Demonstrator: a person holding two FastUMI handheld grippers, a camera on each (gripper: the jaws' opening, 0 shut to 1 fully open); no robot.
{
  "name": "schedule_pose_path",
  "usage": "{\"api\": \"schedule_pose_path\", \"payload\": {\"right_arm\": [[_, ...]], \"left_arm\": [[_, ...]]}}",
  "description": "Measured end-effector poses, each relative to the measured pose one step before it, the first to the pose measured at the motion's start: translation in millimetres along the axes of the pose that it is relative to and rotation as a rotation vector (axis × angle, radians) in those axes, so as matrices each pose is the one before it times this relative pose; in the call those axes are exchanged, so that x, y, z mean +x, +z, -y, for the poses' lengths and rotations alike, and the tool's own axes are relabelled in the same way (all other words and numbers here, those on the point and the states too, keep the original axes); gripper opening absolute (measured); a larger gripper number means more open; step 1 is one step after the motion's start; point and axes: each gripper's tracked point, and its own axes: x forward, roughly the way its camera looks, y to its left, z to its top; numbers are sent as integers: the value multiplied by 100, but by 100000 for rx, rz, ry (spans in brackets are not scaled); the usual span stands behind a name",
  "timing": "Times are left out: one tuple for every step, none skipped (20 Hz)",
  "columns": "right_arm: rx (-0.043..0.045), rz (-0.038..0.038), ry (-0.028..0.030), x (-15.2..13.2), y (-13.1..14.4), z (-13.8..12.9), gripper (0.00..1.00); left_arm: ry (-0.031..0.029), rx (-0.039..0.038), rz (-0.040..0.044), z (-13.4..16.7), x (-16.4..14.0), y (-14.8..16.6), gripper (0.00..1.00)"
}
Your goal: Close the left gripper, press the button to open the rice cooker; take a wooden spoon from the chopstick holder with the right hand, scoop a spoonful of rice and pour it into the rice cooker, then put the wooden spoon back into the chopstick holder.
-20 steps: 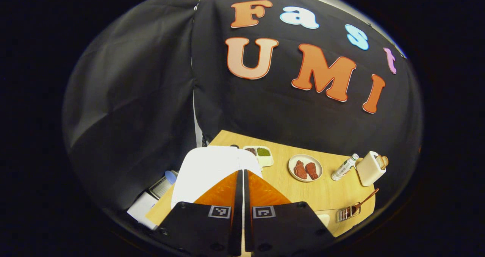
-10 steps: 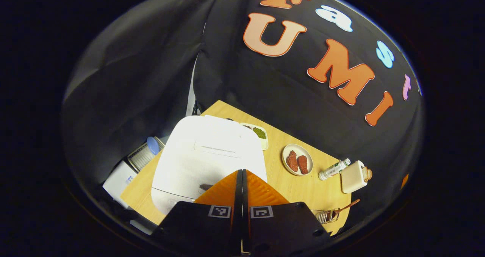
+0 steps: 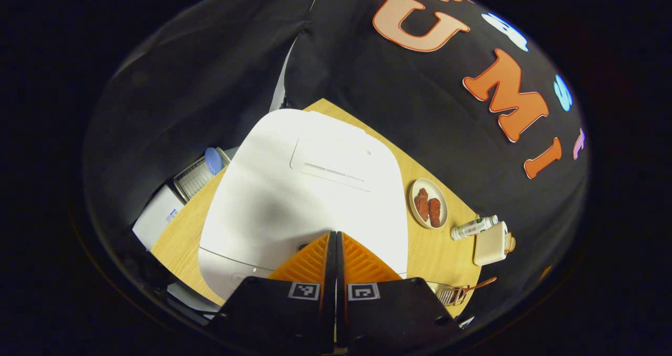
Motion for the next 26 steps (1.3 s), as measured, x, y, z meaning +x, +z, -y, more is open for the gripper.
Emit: {"api": "schedule_pose_path", "payload": {"right_arm": [[398,-809,934,176,-220,-294,96],[447,-241,1181,324,-141,-416,96],[476,17,1083,370,-76,-333,96],[616,-341,1138,379,-276,-339,96],[757,-642,1515,279,-414,-418,96],[996,-537,1952,355,-325,-550,96],[1153,-658,2311,418,-259,-576,96],[1097,-524,2516,435,-249,-601,96],[668,-440,2302,482,-207,-520,96],[523,-502,1962,443,-182,-450,96],[891,-665,2444,266,-243,-304,96],[1033,-292,1997,289,-129,-345,99],[903,51,2250,112,-3,-245,96],[490,-5,1979,128,50,-138,96],[265,209,1199,96,-5,93,96],[87,269,882,-74,54,10,96],[84,147,359,30,-81,-27,96],[256,-180,336,44,-74,12,96],[234,-283,176,-26,-71,88,96],[15,-185,-492,-78,-55,161,96],[-53,130,-710,-64,-80,194,96],[-182,367,-866,-22,50,178,96],[-169,255,-1094,-10,-110,263,96],[-182,35,-1112,-51,-91,351,96],[-300,-300,-1015,-197,-229,412,96],[-373,-410,-1212,-226,-237,361,99]], "left_arm": [[2361,1540,-1547,-165,-684,-193,5],[1615,2166,-2304,-315,364,-986,6],[1985,2146,2788,127,-41,378,6],[2363,2735,-664,-37,192,-108,6],[2746,2909,1684,4,-110,244,6],[3041,2824,453,62,146,-245,6],[1910,2739,936,130,-33,1,6],[1165,994,751,142,327,71,6],[695,-1217,552,174,20,-29,6],[202,-1331,876,-91,-92,-74,6],[-98,-1583,789,-61,-90,156,6],[-287,-1089,1259,-17,-146,227,6],[-337,-983,1136,30,-121,107,6],[1074,-443,992,-177,-259,100,6],[1287,823,2840,-49,-655,351,5],[693,1982,6189,377,-822,1287,5],[979,3240,7752,498,-1080,1575,5],[1628,3887,8424,233,-1031,2153,6],[1735,4407,6919,285,-1030,2036,5],[2499,3798,5815,-91,-1115,1628,5],[1566,2825,5409,98,-909,1804,5],[393,712,2772,798,-795,934,5],[-1736,-675,3240,1088,-1009,1087,5],[-2934,-439,2324,1026,-961,794,5],[-5177,-53,2279,1479,-930,471,5],[-4211,-403,3545,1493,-972,499,5]]}}
